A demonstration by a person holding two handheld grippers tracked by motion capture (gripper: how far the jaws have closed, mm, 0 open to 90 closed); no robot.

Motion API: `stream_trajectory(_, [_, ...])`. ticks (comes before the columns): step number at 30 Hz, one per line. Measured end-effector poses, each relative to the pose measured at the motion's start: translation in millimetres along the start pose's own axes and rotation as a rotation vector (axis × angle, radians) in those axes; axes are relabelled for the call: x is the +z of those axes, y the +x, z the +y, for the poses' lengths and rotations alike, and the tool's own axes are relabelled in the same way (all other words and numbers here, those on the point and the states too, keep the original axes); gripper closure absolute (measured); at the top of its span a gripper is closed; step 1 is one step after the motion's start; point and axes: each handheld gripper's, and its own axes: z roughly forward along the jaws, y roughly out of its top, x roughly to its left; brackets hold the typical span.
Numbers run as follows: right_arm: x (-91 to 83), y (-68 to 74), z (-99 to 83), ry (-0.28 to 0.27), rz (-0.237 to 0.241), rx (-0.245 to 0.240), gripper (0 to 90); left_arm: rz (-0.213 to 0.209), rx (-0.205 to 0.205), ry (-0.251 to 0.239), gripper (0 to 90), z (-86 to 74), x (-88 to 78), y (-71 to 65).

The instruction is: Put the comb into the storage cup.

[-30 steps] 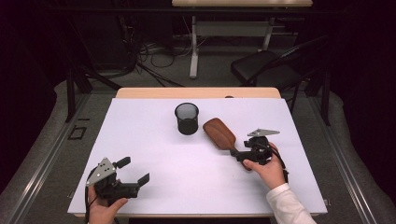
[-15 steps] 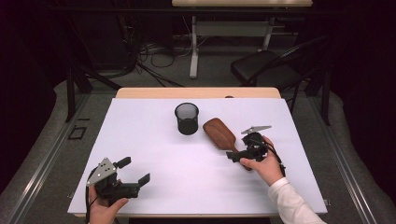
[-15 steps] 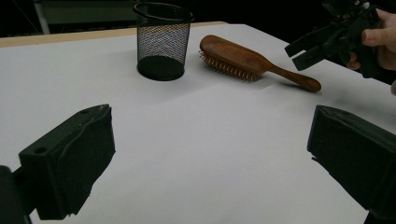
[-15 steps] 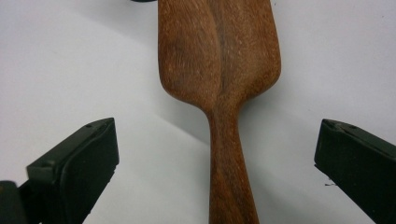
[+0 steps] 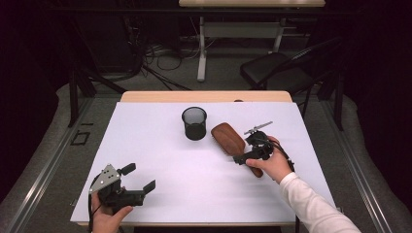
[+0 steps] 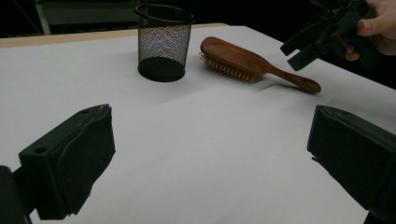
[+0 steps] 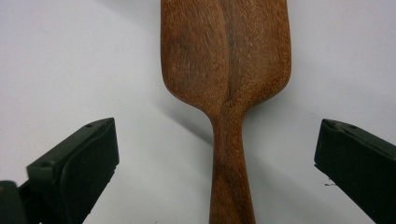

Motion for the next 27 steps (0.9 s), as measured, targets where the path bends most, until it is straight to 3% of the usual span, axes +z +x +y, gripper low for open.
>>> stream_trajectory(13, [1.2,1.6,12.9,0.093,-0.039,-0.042,0.0,-0.001,0.0,0.0,0.9,-0.3,0.5,-0.2])
stream_trajectory(27, [9.2,5.4,22.5,0.178,-0.045,-0.06,1.4,0.001,0.0,0.001,0.9,-0.3,0.3,0.0])
